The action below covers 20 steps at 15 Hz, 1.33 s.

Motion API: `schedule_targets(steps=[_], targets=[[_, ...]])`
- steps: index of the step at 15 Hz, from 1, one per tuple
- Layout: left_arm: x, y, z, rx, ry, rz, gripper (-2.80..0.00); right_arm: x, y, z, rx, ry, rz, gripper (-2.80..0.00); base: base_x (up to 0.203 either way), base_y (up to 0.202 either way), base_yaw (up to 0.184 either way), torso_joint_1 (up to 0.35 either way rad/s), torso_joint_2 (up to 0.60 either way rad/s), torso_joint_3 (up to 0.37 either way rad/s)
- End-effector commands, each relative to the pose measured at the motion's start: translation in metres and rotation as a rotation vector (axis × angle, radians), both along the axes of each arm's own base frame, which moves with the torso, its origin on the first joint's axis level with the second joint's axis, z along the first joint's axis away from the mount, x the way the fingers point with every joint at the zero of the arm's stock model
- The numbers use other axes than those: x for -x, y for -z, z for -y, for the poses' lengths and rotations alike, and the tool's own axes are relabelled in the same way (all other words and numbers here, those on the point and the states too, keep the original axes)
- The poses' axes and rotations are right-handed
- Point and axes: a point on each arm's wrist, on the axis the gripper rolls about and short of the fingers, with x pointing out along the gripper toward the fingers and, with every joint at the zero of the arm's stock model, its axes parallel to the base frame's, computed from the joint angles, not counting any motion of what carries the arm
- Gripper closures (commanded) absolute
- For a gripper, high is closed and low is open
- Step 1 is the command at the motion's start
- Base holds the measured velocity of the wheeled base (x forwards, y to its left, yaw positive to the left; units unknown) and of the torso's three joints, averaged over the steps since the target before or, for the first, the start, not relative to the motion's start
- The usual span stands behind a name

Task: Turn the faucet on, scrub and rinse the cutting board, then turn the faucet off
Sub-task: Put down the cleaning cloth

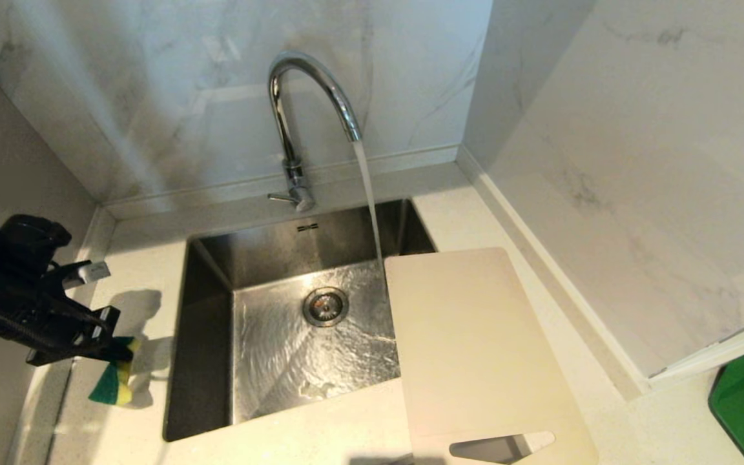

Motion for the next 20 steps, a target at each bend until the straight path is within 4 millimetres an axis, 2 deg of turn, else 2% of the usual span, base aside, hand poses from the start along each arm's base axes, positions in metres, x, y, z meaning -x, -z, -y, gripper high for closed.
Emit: schedule_targets(steps=[1, 5, 12, 13, 20], targets=[[0.005, 0.025, -0.001, -0.024, 0.030, 0.072, 0.00, 0.000, 0.000, 0.000, -0.015, 0.000, 0.001, 0.00, 0.000, 0.000, 0.000, 0.000, 0.00, 0.000], [0.007, 0.042, 0.001, -0.078, 0.120, 0.150, 0.00, 0.000, 0.000, 0.001, -0.053, 0.030, 0.001, 0.00, 0.000, 0.000, 0.000, 0.000, 0.00, 0.000], [0.003, 0.044, 0.000, -0.083, 0.112, 0.190, 0.00, 0.000, 0.000, 0.001, -0.053, 0.030, 0.002, 0.00, 0.000, 0.000, 0.000, 0.000, 0.00, 0.000], [0.003, 0.044, -0.001, -0.081, 0.110, 0.189, -2.80, 0.000, 0.000, 0.001, -0.053, 0.030, 0.002, 0.00, 0.000, 0.000, 0.000, 0.000, 0.00, 0.000], [0.009, 0.027, -0.003, -0.088, 0.089, 0.248, -2.80, 0.000, 0.000, 0.001, -0.053, 0.030, 0.002, 0.00, 0.000, 0.000, 0.000, 0.000, 0.00, 0.000]])
